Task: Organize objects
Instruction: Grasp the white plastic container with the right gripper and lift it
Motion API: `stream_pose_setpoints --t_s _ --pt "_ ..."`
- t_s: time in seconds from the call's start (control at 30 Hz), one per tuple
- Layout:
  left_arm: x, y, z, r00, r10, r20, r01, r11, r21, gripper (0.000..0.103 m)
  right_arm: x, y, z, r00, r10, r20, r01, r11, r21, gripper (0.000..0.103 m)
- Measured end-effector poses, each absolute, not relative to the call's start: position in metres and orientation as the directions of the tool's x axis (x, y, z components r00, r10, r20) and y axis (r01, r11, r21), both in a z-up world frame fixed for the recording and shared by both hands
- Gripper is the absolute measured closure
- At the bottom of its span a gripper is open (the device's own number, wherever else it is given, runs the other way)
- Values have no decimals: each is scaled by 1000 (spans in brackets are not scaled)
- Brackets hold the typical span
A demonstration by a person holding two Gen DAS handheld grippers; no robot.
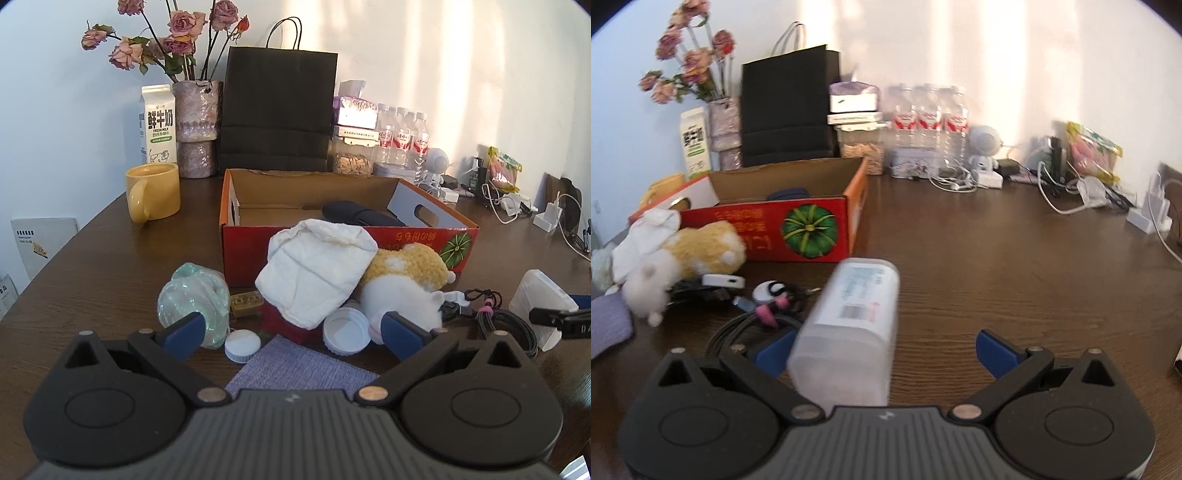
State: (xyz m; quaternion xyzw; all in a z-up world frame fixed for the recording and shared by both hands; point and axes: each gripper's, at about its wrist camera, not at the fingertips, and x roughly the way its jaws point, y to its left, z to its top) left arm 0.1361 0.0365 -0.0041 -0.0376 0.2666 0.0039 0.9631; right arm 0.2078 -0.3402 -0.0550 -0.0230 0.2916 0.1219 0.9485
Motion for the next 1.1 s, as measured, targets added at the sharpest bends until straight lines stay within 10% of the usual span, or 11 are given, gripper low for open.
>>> stream_pose_setpoints --t_s 0.23,0.37,1.1 --pt "138 35 -8 848 -5 -530 -37 997 -68 0 224 -348 -62 780 256 -571 -263 962 71 19" --pt "139 34 -10 843 -4 -538 -38 997 -68 0 231 -348 -65 759 299 -579 -290 950 111 61" --pt "125 37 -26 793 -24 -609 18 1000 -17 0 215 -333 -54 810 321 -492 -316 944 95 61"
